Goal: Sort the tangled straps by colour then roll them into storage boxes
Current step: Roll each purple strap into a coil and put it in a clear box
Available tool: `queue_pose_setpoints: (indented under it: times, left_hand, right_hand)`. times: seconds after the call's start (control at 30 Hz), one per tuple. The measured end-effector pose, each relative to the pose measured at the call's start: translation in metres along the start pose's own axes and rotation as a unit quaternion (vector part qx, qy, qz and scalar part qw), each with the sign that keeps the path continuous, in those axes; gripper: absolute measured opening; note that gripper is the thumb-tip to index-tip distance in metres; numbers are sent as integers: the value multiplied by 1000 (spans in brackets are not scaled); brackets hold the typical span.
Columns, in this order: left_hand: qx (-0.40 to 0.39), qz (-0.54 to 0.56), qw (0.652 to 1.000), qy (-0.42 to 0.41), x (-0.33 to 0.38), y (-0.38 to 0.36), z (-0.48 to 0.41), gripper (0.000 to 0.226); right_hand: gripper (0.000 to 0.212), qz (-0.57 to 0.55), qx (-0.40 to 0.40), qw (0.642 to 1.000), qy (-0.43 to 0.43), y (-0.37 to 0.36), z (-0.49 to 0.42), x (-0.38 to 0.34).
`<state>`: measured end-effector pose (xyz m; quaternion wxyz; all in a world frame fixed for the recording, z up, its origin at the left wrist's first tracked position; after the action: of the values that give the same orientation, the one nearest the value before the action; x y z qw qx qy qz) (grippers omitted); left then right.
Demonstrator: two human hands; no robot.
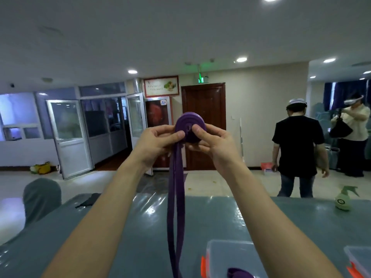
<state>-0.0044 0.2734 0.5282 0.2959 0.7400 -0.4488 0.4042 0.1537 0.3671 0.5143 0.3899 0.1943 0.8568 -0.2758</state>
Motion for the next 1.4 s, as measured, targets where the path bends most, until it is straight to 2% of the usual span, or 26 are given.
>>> queue_pose_setpoints:
  times: [0.07,0.17,0.2,0.27,0.33,0.4,0.53,0.67,0.73,0.87,0.93,0.97,1.07,1.17,1.27,1.4]
  left_hand:
    - [-6,-8,1000,-9,-7,0,9,58]
    - [-11,-27,1000,2,-34,5,25,41]
    - [-21,-56,998,12,-45,7,31,38]
    - [-48,-132,989,36,-66,12,43,35]
    - [-93,-231,967,54,-84,11,53,34]
    - [-158,-330,929,58,-97,-2,59,30]
    - [-245,-442,862,49,-112,-27,68,25]
    - [-258,-488,833,34,-118,-38,75,26]
    - [-264,-514,816,19,-120,-44,78,28]
    - [-277,-550,788,7,-127,-51,82,33]
    - [-267,-527,807,0,-128,-49,82,33]
    - [-254,-493,832,5,-130,-45,82,35]
    - [-211,-325,920,63,-144,-23,91,47]
    - [-138,-162,973,88,-159,-12,105,42]
    - [-43,-51,994,85,-162,-9,108,30]
    - [-56,-68,993,74,-147,-7,97,32]
  right_hand:
    - [44,-40,-5,999,-16,-2,7,15]
    - [46,-62,-16,996,-54,7,29,57]
    - [45,-25,-22,997,-67,15,38,70]
    - [45,141,-37,986,-87,35,55,91]
    - [55,299,-61,947,-98,51,68,102]
    - [58,368,-97,919,-105,52,76,108]
    - [38,481,-144,859,-99,50,85,119]
    - [22,497,-119,856,-71,56,105,128]
    - [24,496,-123,856,-79,60,111,134]
    - [22,525,-146,832,-104,65,116,141]
    - [19,500,-124,851,-96,69,118,140]
    - [19,476,-106,868,-95,73,119,139]
    - [26,393,-68,912,-97,85,123,132]
    - [30,300,-45,948,-96,91,127,127]
    - [36,183,-13,976,-113,88,127,131]
    - [34,105,-4,986,-128,81,130,142]
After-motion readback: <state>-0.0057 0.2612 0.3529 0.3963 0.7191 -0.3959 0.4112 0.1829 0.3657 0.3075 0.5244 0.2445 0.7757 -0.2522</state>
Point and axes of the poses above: each hand's wrist, its own z-axis away from the middle knuckle, its own y-axis out of the back of the hand, x = y × z, the point moved 7 cm from there along -z, towards the middle knuckle
